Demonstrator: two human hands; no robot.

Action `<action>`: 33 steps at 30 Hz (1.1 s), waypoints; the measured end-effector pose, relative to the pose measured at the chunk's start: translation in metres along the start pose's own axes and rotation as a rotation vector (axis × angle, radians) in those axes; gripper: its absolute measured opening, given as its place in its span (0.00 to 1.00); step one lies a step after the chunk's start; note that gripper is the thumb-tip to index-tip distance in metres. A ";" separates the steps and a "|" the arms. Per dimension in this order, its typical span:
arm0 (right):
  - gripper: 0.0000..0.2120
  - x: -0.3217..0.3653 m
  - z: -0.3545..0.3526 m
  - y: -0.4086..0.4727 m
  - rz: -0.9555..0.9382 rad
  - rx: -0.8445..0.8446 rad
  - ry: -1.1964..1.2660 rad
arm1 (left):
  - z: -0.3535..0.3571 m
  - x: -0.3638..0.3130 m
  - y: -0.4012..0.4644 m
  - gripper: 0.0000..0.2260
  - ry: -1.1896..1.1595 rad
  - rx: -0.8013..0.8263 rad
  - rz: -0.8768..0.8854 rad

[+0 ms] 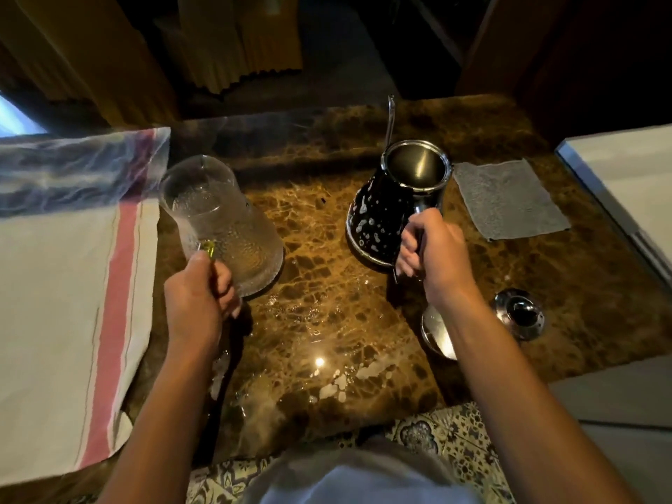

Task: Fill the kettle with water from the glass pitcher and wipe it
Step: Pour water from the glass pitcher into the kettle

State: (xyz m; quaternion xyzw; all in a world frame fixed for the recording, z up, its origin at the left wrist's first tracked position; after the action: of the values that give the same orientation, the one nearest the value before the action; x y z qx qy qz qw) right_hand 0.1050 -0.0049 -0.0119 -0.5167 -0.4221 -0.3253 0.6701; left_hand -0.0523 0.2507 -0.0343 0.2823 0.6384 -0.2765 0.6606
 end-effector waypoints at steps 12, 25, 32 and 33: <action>0.18 -0.023 0.035 -0.030 -0.054 0.033 -0.087 | 0.001 -0.008 0.006 0.23 0.021 0.134 0.045; 0.31 -0.029 0.048 -0.029 -0.178 -0.034 -0.061 | -0.009 -0.013 -0.003 0.23 0.221 -0.179 0.191; 0.31 -0.027 0.046 -0.027 -0.173 -0.026 -0.069 | -0.036 -0.039 0.017 0.23 0.307 -0.129 0.282; 0.30 -0.028 0.047 -0.027 -0.173 -0.022 -0.068 | -0.039 -0.045 0.022 0.23 0.303 -0.133 0.297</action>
State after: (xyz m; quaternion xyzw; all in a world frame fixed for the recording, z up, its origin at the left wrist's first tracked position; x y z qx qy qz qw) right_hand 0.0586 0.0331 -0.0204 -0.4966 -0.4840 -0.3688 0.6190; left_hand -0.0646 0.2938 0.0102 0.3673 0.6985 -0.0880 0.6078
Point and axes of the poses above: each hand's wrist, its own y-axis towards the middle knuckle, its own z-axis out of the palm, x = y × z, the point moved 5 cm from there along y, towards the middle knuckle, and after that the axes turned 10 degrees about z, right-handed, at the moved point
